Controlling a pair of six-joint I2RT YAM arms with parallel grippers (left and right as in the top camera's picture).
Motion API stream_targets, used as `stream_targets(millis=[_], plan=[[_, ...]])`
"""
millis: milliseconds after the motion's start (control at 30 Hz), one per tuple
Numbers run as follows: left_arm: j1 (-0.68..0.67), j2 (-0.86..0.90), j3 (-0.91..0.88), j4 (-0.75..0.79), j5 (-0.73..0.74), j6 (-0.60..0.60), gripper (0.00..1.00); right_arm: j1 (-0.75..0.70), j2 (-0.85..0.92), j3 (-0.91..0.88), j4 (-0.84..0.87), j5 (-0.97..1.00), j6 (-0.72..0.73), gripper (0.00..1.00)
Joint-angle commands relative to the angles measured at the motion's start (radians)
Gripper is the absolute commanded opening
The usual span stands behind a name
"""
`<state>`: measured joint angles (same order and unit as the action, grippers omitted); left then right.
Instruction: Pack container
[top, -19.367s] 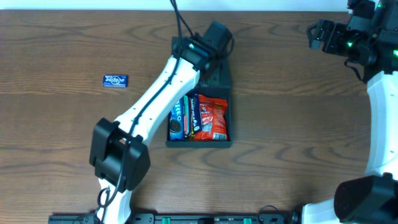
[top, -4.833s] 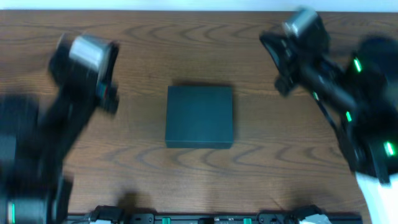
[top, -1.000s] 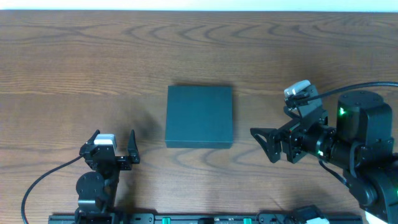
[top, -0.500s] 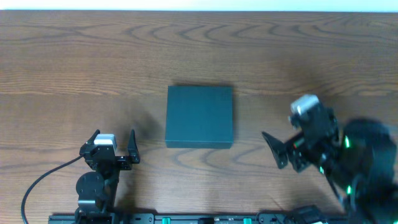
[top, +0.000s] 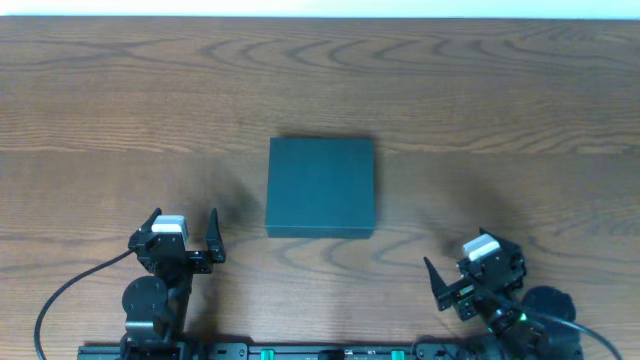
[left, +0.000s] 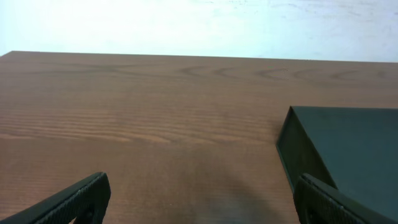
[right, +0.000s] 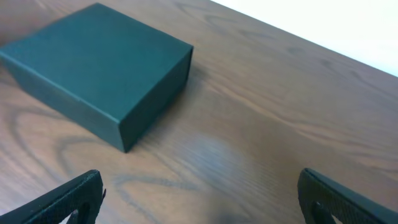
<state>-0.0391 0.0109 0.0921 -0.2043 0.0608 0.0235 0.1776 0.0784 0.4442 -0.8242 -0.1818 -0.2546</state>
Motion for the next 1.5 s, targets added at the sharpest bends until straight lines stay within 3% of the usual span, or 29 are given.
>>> stream_targets(millis=[0, 133, 400, 1467], plan=[[0.006, -0.006, -0.028, -0.008, 0.007, 0.006, 0.95, -0.014, -0.066, -0.070, 0.024, 0.010, -0.004, 0.99], [0.006, -0.006, -0.028, -0.008, 0.007, 0.006, 0.95, -0.014, -0.073, -0.132, 0.052, 0.009, -0.003, 0.99], [0.006, -0.006, -0.028, -0.008, 0.007, 0.006, 0.95, -0.013, -0.073, -0.267, 0.089, 0.009, 0.158, 0.99], [0.006, -0.006, -0.028, -0.008, 0.007, 0.006, 0.95, -0.014, -0.073, -0.279, 0.087, 0.010, 0.157, 0.99]])
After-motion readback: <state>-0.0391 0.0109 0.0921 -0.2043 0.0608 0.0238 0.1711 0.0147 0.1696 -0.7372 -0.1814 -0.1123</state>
